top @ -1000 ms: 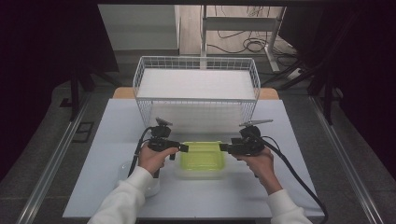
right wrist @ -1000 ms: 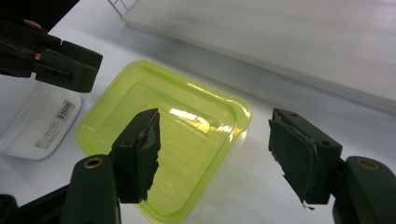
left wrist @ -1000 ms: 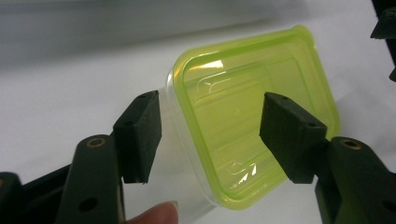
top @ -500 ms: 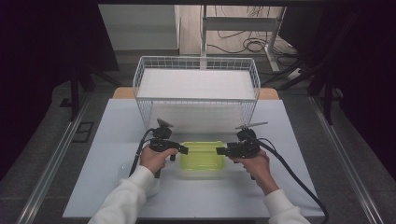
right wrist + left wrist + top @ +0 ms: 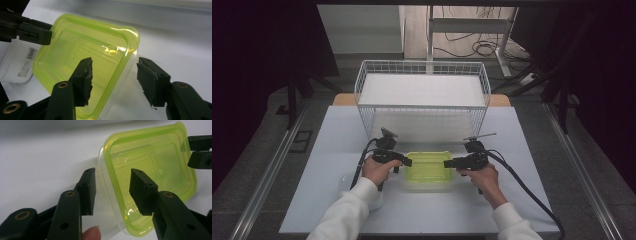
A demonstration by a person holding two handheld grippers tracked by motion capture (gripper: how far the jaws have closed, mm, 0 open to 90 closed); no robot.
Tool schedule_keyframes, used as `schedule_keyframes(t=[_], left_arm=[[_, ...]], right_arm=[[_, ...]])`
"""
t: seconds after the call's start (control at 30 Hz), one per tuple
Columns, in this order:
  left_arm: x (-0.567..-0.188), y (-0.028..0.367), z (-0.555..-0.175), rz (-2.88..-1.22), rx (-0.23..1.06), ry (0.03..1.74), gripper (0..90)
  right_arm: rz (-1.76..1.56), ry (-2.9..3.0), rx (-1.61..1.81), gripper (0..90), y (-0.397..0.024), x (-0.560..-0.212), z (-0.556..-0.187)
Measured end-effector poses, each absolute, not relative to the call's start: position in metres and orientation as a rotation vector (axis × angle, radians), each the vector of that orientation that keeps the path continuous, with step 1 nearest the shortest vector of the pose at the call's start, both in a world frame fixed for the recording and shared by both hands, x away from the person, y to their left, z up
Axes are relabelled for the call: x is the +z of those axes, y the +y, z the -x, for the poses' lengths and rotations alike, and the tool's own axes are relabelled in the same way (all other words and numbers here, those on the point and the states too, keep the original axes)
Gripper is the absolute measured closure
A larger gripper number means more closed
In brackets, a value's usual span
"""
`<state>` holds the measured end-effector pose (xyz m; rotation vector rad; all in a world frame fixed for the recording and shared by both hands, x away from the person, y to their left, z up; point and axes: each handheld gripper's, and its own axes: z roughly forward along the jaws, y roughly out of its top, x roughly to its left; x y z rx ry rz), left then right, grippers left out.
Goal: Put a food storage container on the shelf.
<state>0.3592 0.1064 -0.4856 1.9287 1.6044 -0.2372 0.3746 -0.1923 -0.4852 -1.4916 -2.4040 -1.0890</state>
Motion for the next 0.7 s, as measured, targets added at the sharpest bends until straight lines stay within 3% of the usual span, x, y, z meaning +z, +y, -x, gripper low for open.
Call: schedule_keyframes(t=[0.3,0.47,0.53,0.7], left_arm=[[-0.491,0.104,-0.360,-1.892,-0.318,1.603,61.6],[-0.491,0.105,-0.360,-1.897,-0.313,1.608,64.4],[-0.490,0.104,-0.359,-1.896,-0.302,1.609,66.2],[-0.488,0.104,-0.357,-1.872,-0.302,1.610,69.0]], right_arm=[[1.488,-2.325,-1.055,55.3,-0.191,-0.492,-0.378],[1.501,-2.209,-1.081,61.0,-0.197,-0.497,-0.380],[1.508,-2.208,-1.076,67.5,-0.199,-0.497,-0.381],[1.516,-2.214,-1.076,70.3,-0.201,-0.495,-0.380]])
